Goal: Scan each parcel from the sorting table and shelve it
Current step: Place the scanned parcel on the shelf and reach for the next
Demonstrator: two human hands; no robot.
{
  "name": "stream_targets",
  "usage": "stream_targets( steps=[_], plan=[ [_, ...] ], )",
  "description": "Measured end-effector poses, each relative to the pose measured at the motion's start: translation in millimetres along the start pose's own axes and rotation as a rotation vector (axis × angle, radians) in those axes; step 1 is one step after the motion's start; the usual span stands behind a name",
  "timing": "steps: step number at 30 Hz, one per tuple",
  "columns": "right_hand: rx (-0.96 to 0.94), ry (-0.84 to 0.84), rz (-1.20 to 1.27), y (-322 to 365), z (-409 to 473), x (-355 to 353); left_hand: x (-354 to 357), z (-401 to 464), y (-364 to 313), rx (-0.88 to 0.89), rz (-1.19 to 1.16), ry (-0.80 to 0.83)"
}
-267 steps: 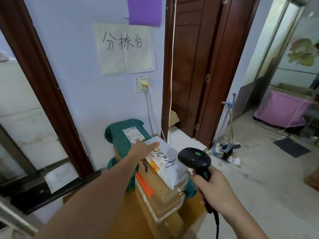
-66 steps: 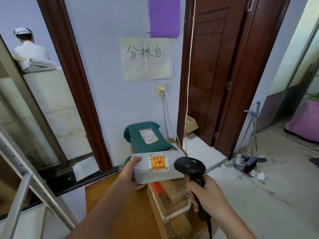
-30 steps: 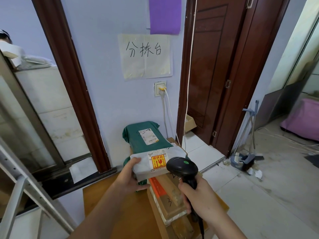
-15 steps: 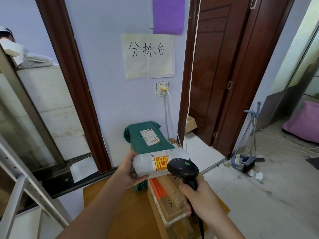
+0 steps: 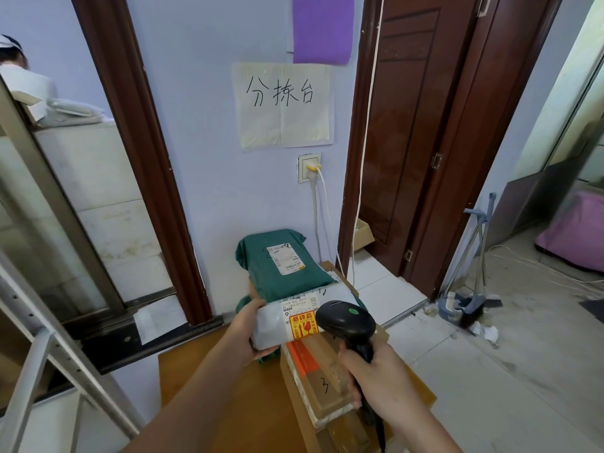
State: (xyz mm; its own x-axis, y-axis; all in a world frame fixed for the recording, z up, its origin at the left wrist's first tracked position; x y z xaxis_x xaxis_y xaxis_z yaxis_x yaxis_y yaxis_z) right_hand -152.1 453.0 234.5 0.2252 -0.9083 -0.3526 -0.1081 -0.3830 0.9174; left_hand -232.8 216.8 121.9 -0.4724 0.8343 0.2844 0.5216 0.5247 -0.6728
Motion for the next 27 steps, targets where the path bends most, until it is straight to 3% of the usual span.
stream_targets(
  steps=[3, 8, 15, 27],
  plan=[
    [-0.004, -0.005, -0.005, 2, -1, 0, 0, 2, -3, 0.048, -0.014, 0.025],
    [-0.006, -0.014, -0.001, 2, -2, 1, -11, -5, -21, 0.376, -0.040, -0.038],
    [-0.073, -0.058, 0.003, 19, -3, 4, 3, -45, -58, 0.697, -0.011, 0.024],
    [-0.104, -0.101, -0.020, 26, -9, 16, 9, -61, -71, 0.820, -0.005, 0.052]
  ],
)
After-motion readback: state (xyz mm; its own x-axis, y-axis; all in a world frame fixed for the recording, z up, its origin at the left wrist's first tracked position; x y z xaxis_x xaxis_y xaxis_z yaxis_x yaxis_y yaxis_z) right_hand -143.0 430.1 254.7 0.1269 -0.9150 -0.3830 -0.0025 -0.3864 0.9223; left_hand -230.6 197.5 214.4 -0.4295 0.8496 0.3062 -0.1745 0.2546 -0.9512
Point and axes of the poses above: each hand's wrist, its own z-axis towards the middle knuckle, its own x-axis out of the palm, y = z × x, the point moved 9 cm from there along z, towards the middle knuckle, and after that the axes turned 5 degrees about -z, right-handed, at the moved point
